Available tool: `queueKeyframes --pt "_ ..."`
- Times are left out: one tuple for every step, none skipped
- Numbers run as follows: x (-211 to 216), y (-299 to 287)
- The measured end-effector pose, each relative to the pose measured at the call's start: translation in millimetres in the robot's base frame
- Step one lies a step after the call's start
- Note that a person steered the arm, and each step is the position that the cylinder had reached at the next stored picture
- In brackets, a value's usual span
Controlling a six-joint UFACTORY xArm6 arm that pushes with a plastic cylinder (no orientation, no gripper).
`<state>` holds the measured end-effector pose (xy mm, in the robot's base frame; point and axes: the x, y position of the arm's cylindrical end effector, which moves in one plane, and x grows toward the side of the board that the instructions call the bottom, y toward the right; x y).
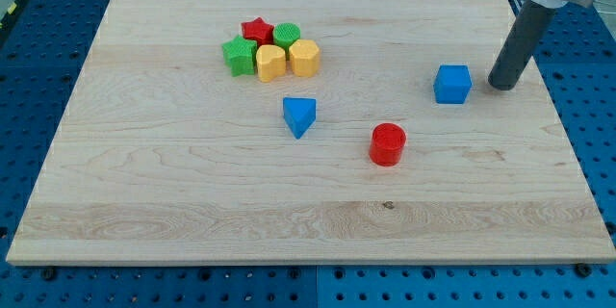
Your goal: Push the blue cube to the top of the red circle
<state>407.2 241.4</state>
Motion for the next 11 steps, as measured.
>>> queueKeyframes --pt "21.7 0.5" --pt "11.4 -23.2" --pt "-0.3 -31.7" --pt "7.5 -54.0" --pt "11.2 -73.3" --pt "11.2 -74.4" --pt "13.2 -83.6" --pt "14.2 -90.4" --pt "14.2 -102.5" --pt "14.2 -119.1" --pt "14.2 -134.5"
